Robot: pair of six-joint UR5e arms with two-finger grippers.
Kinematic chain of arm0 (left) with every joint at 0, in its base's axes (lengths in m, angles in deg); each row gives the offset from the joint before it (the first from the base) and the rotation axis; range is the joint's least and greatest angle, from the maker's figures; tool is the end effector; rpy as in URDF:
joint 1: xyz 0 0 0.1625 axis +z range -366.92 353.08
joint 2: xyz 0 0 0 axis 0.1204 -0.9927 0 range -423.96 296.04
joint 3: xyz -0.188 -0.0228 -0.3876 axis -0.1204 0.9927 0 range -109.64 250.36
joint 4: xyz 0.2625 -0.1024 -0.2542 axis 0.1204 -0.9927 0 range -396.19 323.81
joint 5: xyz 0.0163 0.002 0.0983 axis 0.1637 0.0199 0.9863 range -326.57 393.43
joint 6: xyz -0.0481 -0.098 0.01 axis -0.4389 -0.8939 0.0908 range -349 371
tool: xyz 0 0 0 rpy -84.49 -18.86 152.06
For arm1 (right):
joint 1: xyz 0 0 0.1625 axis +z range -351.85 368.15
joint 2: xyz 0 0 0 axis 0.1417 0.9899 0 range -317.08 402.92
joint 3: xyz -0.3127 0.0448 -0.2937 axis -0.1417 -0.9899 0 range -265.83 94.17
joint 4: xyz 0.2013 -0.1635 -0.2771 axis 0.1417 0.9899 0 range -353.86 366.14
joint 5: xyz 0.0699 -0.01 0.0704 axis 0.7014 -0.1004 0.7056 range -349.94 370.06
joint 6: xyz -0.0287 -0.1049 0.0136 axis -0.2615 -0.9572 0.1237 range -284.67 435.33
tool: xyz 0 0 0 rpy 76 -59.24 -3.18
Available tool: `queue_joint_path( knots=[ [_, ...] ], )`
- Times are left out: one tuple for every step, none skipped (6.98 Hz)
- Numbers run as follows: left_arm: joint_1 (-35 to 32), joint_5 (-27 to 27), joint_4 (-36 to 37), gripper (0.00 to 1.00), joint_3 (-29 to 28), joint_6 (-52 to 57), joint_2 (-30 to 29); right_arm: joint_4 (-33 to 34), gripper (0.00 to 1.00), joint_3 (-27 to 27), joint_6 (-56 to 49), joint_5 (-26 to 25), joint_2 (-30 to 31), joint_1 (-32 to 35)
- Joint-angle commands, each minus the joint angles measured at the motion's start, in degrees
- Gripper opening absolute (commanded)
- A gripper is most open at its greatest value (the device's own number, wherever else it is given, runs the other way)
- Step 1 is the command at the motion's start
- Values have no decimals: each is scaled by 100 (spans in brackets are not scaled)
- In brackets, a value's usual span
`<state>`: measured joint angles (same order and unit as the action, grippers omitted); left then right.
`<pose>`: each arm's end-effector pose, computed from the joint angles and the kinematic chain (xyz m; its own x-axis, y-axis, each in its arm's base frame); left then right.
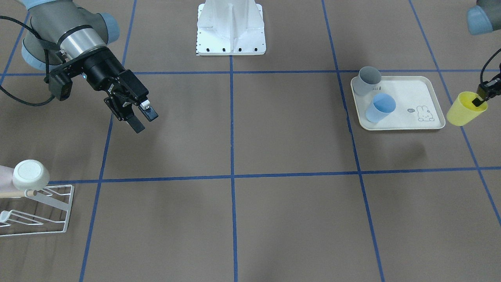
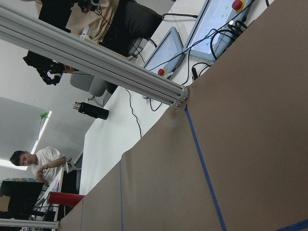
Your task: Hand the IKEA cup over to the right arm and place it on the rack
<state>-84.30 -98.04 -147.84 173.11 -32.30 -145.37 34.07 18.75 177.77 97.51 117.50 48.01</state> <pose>0.0316 -0.4187 0.5938 0.6212 -0.2786 -0.7325 0.3152 0.9446 -0.0919 -0.3168 -0.4446 0.2970 -0.1721 0.1366 0.9755 -0.6527 0.7259 -0.2168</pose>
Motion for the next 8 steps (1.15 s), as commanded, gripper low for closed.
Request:
queue_joint_path(
  knots=[
    [-146, 51, 354, 0, 26, -1057, -942, 10, 99, -77, 143, -9, -267, -75],
    [-85, 269, 267, 0, 60, -1945, -1356, 10, 99, -165, 536, 0, -487, -110],
    [-32, 236, 31, 0, 35, -2537, -1638, 10, 99, -331, 731, 0, -776, -171],
    [-6, 245, -528, 0, -35, -3326, -1824, 10, 99, -637, 1134, -9, -1205, -250],
    [221, 236, -1369, 0, -36, -4378, -1982, 10, 99, -797, 1564, -9, -1497, -303],
    [667, 279, -2091, 0, -97, -5328, -2219, 10, 99, -851, 1647, -18, -1648, -330],
    [967, 454, -2846, 0, -219, -6277, -2430, 10, 99, -1016, 1700, -18, -1858, -365],
    [1353, 1247, -3794, 0, -264, -7201, -2450, 10, 99, -1105, 1848, -35, -1999, -392]
  ],
)
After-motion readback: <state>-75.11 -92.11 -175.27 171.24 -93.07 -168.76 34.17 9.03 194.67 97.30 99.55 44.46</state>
